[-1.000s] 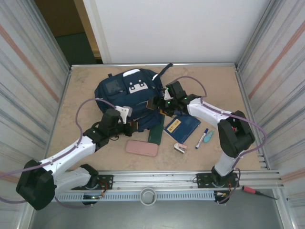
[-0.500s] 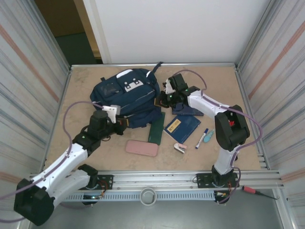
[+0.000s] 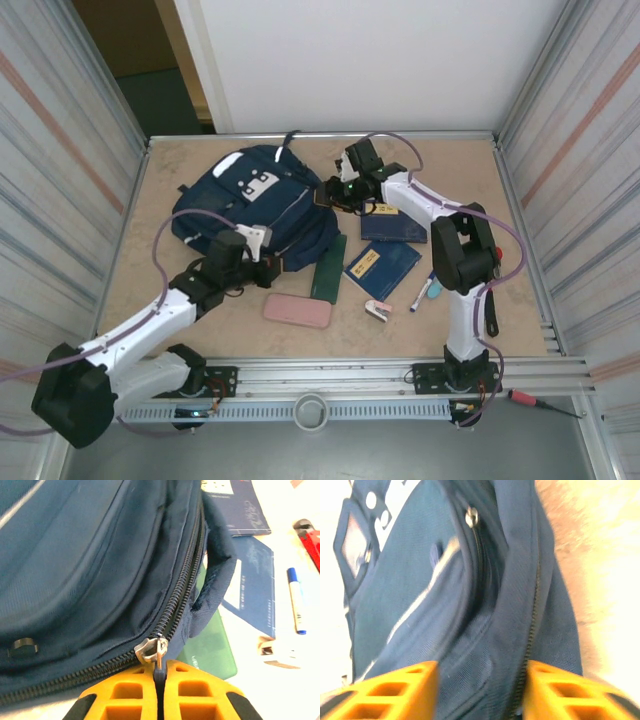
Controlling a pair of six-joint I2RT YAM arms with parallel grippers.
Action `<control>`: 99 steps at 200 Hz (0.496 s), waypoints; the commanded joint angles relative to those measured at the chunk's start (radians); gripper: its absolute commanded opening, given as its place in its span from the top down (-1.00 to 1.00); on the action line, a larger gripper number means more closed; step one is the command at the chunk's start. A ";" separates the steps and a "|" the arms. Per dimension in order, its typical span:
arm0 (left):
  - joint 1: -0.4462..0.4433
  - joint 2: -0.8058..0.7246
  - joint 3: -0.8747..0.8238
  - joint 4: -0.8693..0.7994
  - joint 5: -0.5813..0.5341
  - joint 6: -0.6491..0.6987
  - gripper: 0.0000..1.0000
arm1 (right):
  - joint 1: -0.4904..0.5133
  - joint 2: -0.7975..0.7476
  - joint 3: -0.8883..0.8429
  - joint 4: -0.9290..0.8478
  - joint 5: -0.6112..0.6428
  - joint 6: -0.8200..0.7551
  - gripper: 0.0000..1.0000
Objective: Pack books, pencil case, and school supplies into a backpack
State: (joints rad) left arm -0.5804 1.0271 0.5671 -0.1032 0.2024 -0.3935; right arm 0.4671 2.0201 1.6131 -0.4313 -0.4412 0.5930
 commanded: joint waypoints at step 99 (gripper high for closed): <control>-0.020 0.049 0.068 0.209 0.066 0.021 1.00 | 0.154 -0.275 -0.415 0.263 0.151 0.230 -0.53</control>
State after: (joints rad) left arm -0.5915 1.1099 0.5968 0.0101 0.2447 -0.3923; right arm 0.6170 1.7294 1.2037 -0.2558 -0.3214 0.7425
